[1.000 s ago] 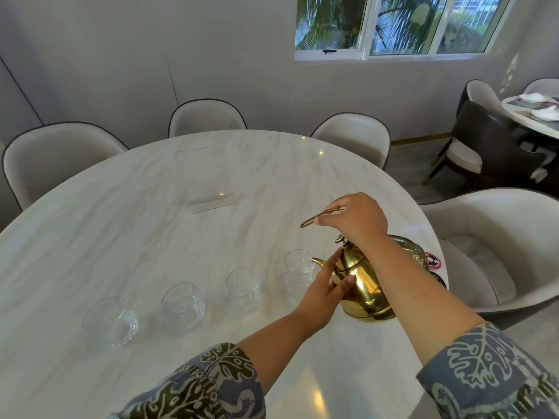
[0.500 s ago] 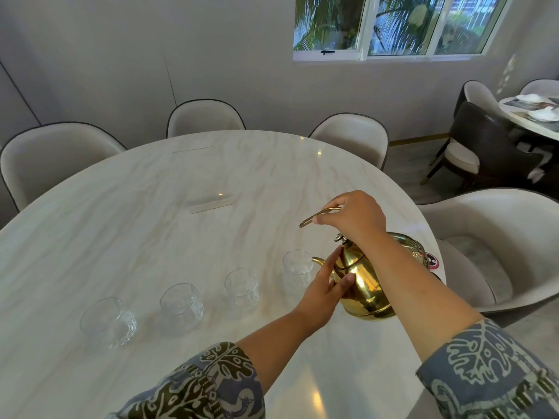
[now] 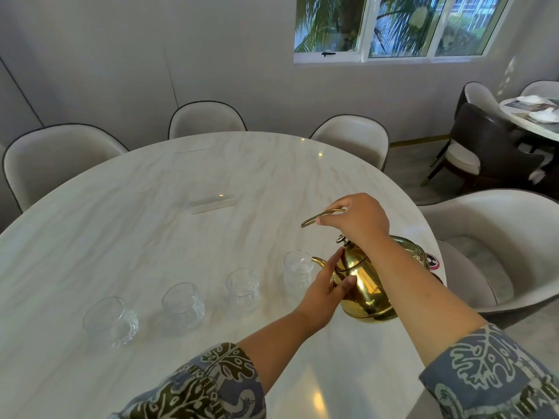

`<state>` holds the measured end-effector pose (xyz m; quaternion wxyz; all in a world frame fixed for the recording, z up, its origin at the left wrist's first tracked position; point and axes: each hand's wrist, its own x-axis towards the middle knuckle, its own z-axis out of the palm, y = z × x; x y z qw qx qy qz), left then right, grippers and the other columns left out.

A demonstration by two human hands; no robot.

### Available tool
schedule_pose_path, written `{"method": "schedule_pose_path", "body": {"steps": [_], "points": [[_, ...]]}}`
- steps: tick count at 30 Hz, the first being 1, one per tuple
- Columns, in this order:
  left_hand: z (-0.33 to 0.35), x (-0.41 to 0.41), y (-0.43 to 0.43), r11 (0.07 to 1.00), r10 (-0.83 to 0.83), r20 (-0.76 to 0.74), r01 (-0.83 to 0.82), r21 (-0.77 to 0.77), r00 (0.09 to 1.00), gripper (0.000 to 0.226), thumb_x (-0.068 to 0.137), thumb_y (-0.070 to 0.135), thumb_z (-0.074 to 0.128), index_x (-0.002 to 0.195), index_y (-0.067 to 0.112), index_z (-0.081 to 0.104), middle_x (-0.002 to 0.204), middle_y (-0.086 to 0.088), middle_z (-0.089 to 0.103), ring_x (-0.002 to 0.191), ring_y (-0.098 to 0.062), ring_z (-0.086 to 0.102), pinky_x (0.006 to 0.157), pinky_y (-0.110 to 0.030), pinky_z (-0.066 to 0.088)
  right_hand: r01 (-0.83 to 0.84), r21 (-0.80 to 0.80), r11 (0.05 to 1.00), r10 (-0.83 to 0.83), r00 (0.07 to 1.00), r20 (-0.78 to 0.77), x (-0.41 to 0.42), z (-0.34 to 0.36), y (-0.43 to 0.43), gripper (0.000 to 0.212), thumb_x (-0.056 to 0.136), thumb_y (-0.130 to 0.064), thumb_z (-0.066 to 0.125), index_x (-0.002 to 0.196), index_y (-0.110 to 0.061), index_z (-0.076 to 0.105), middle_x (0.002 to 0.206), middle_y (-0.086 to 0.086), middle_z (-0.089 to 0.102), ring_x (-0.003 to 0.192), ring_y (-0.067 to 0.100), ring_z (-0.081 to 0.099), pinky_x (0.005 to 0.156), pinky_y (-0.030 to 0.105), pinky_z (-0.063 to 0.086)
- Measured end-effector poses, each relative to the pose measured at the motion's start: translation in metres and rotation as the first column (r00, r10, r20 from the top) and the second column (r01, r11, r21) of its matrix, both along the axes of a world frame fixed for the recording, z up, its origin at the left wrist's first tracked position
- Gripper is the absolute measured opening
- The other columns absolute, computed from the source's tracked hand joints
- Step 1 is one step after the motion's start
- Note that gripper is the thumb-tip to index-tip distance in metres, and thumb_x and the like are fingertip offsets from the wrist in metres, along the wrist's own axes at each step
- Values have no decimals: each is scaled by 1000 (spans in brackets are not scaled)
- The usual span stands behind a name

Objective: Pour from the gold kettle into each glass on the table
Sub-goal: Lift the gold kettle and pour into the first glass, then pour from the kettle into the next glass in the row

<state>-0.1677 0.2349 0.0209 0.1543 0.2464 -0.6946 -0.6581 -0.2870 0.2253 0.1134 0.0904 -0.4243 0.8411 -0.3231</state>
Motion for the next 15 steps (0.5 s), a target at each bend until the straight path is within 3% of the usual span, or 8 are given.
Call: {"method": "schedule_pose_path", "body": {"steps": [5,7,12,15], "points": [[-11,-2,-4,997,-9,57,13,-72,998,56,96,37,46,146,38,19,143,9,38,133,-19,41,106,-29,35,53,-107,993,-42,994,100,-9,-15,10,31,70,-44,79,93,-23,76,100,-5,72,85,9,60,65,25,46],[-17,-2,-5,991,-3,92,15,-135,996,57,95,38,48,145,40,20,148,4,35,133,-20,40,107,-30,36,85,-154,984,-61,987,151,-12,-23,16,33,69,-45,79,94,-23,76,99,-6,71,90,11,63,64,24,45],[-28,-1,-3,964,-19,173,63,-257,985,59,94,45,46,145,44,16,155,0,22,139,-22,31,113,-37,32,158,-264,951,-83,958,276,-18,-47,32,36,66,-46,81,92,-22,78,98,-7,74,97,13,65,81,31,53],[-30,0,0,948,-31,214,97,-304,976,61,96,41,46,147,42,14,158,1,13,143,-19,23,111,-27,24,197,-314,929,-86,939,334,-18,-57,43,38,65,-46,82,94,-22,78,99,-6,75,98,12,66,88,36,55]]}}
